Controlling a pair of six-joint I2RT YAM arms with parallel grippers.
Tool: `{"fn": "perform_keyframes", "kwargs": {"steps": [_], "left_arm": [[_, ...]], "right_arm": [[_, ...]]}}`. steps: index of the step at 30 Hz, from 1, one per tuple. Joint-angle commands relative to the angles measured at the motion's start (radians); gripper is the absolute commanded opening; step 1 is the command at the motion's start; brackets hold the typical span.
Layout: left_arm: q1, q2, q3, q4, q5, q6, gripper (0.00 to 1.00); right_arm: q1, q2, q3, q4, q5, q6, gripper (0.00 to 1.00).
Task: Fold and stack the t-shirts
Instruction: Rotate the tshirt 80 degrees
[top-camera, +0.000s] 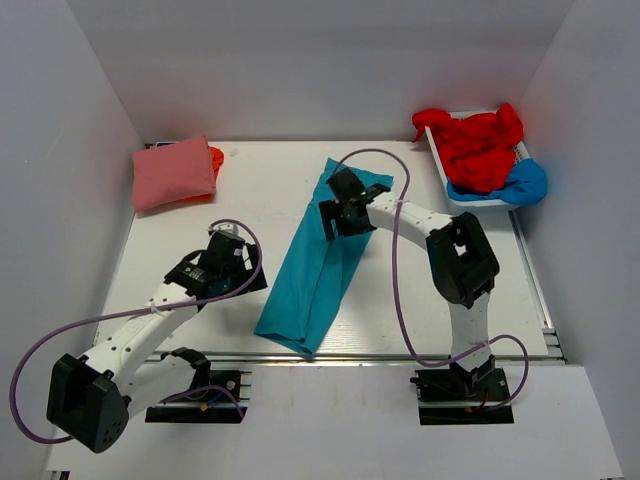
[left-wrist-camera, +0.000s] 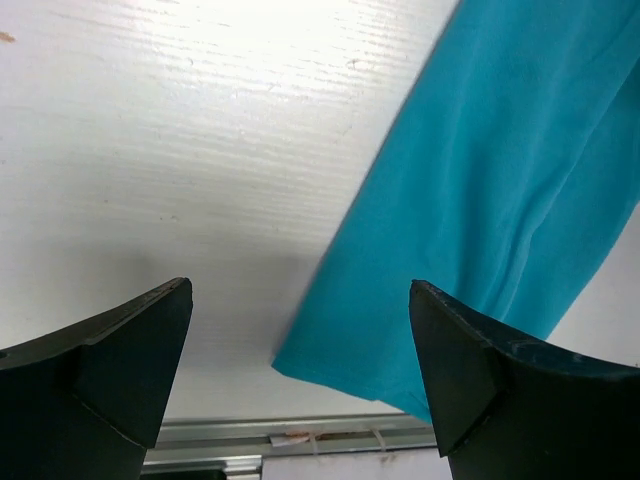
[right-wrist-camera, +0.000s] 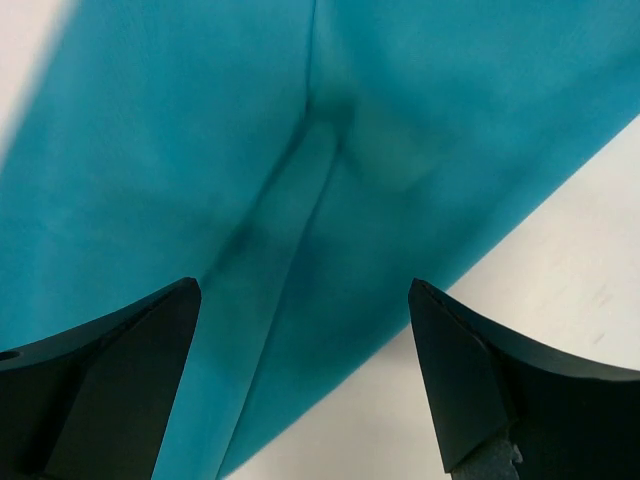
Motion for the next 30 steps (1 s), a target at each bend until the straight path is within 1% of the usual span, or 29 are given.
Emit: {"fn": "perform_keyframes", "kwargs": {"steps": [1,4,9,13,15,18,21,22,23,24,25,26,27,28,29,30], "left_arm": [[0.003,-0.021,-0.015,0.035,-0.051,-0.006,1.00],[0.003,-0.021,-0.038,0.078,-0.019,-0.006,1.00],[0.003,-0.009,-0.047,0.067,-0.031,-0.015,1.00],[0.003,0.001,-0.047,0.067,-0.031,-0.015,1.00],[0.003,0.010,-0.038,0.078,-0.020,-0.015,1.00],[0.003,0.028,-0.038,0.093,0.007,-0.003,1.00],[0.003,0.068,-0.015,0.129,0.067,0.026,1.00],[0.003,0.092,-0.015,0.129,0.079,0.042,1.00],[0.003,0.105,-0.015,0.141,0.089,0.052,1.00],[0.003,0.115,-0.015,0.141,0.089,0.052,1.00],[0.003,0.125,-0.006,0.141,0.089,0.052,1.00],[0.003,0.134,-0.006,0.127,0.078,0.052,1.00],[0.003,0.134,-0.006,0.127,0.069,0.039,1.00],[0.003,0.134,-0.006,0.127,0.060,0.039,1.00],[0.003,0.134,-0.006,0.127,0.038,0.023,1.00],[0.003,0.113,-0.006,0.127,0.027,0.023,1.00]], "right_arm": [[0.037,-0.004,-0.027,-0.020,0.103,0.102,0.90],[0.035,0.047,-0.015,-0.017,0.095,0.129,0.90],[0.009,0.137,0.028,-0.024,0.113,0.135,0.90],[-0.046,0.228,0.074,-0.032,0.078,0.116,0.90],[-0.084,0.245,0.111,-0.029,0.043,0.115,0.90],[-0.118,0.294,0.174,-0.012,0.012,0.061,0.90],[-0.146,0.309,0.230,0.000,-0.027,-0.040,0.90],[-0.155,0.305,0.265,-0.003,-0.040,-0.061,0.90],[-0.159,0.300,0.267,-0.003,-0.047,-0.110,0.90],[-0.155,0.247,0.255,0.005,-0.054,-0.179,0.90],[-0.138,0.220,0.216,0.029,-0.051,-0.212,0.90],[-0.133,0.155,0.188,0.052,-0.046,-0.303,0.90],[-0.124,0.080,0.112,0.131,-0.058,-0.331,0.90],[-0.109,-0.006,0.070,0.155,-0.073,-0.347,0.90],[-0.103,-0.045,-0.054,0.179,-0.106,-0.386,0.90],[-0.097,-0.114,-0.087,0.225,-0.113,-0.393,0.90]]}}
